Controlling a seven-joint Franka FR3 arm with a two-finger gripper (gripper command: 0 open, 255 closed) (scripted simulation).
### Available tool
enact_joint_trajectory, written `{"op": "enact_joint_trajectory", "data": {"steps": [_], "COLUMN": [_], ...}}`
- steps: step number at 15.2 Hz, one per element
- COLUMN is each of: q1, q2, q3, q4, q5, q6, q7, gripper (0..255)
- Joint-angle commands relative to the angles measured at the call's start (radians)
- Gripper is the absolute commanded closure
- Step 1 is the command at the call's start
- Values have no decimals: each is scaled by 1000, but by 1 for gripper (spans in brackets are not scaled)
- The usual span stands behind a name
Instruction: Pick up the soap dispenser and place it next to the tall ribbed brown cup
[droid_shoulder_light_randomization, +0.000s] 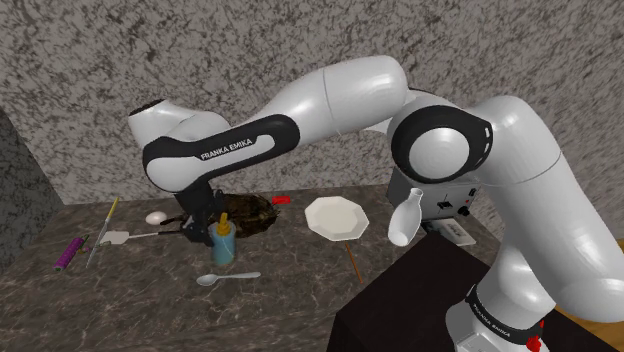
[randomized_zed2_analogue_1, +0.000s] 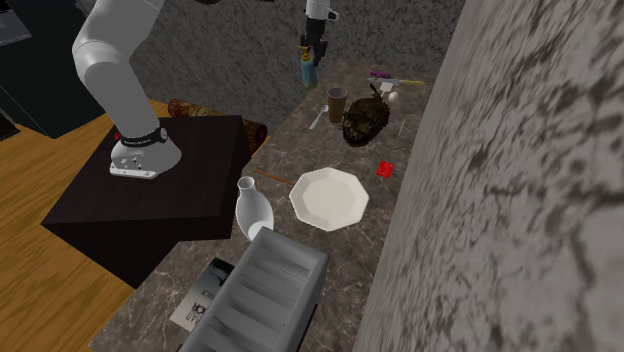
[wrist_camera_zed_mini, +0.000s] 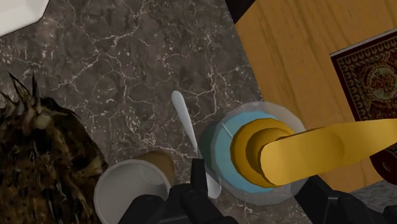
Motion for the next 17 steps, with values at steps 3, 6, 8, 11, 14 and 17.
{"op": "enact_joint_trajectory", "data": {"steps": [3, 6, 8, 11, 14, 17], "q1": [-1, -1, -1, 0, 1, 2], "q2": [21, 39, 52, 73, 95, 119], "q3": [-2, -4, -5, -7, -8, -10], "q4": [-18, -28, -33, -38, -40, -39], "q5": [-3, -5, -7, -9, -12, -14], "q6": [39, 67, 85, 110, 135, 158], "q7": [2, 4, 5, 8, 10, 11], "gripper": [255, 255, 255, 255, 255, 255]}}
